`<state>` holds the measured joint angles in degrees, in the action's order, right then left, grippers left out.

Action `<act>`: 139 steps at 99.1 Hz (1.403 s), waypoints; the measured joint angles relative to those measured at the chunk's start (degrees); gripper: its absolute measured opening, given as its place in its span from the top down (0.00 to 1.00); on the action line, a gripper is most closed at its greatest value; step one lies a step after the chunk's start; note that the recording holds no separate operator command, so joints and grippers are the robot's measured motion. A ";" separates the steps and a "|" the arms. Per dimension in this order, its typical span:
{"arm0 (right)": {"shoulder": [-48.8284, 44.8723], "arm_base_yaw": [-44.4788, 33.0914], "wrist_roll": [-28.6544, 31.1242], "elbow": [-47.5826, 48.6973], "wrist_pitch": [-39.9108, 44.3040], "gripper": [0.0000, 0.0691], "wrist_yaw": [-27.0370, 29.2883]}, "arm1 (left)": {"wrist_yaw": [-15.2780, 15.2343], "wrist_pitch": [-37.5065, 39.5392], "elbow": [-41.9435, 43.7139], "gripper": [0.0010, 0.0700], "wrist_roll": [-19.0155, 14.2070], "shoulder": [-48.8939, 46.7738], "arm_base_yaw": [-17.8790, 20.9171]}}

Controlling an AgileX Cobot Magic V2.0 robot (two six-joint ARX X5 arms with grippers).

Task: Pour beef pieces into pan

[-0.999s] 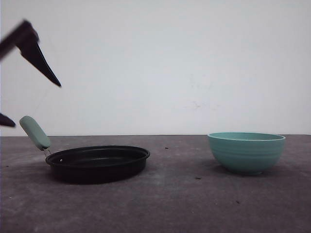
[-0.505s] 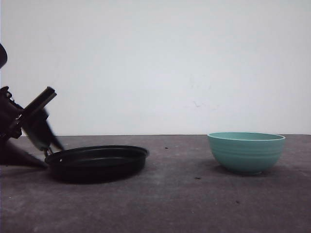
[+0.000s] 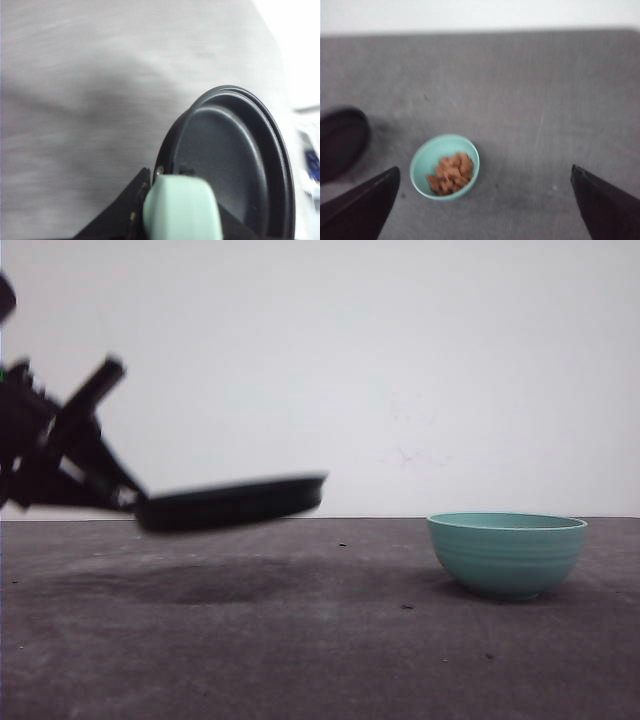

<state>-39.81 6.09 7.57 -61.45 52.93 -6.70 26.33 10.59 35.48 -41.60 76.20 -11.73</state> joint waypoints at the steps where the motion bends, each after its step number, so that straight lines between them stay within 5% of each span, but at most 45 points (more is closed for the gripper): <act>1: -0.46 0.00 -0.04 0.52 -0.42 0.01 -0.13 | 0.02 -0.24 0.00 0.94 0.15 -0.59 -0.22; 12: -6.54 -0.02 -0.13 6.78 -6.45 0.04 -2.36 | -0.20 -4.35 0.00 0.94 1.05 -6.84 -2.60; 27: -17.29 -0.04 0.04 12.00 -13.73 0.28 -3.89 | -1.11 -11.43 0.00 0.94 1.55 -12.90 -5.09; 38: -25.03 -0.17 1.18 11.93 -21.88 0.36 -8.52 | -1.36 -15.17 0.00 0.94 1.57 -15.06 -6.80; 53: -34.53 -0.59 4.98 11.89 -30.69 0.46 -14.73 | -1.38 -16.00 0.00 0.94 1.57 -16.06 -9.35; 72: -43.74 -1.18 9.51 11.89 -33.77 0.60 -15.72 | -1.38 -16.81 0.00 0.94 1.57 -16.13 -11.65; 100: -50.45 -1.92 12.20 11.89 -36.96 0.64 -15.69 | -1.53 -16.83 0.00 0.94 1.57 -16.13 -12.72; 118: -52.50 -1.92 12.87 11.89 -39.01 0.94 -17.11 | -1.53 -16.92 0.00 0.94 1.60 -16.13 -12.81; 139: -50.49 -1.81 12.96 11.89 -44.15 0.98 -21.51 | -1.66 -18.12 0.00 0.94 1.60 -16.13 -12.96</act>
<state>-90.30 4.27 20.53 -49.56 8.78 -28.21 24.67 -7.53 35.48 -40.01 60.07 -24.69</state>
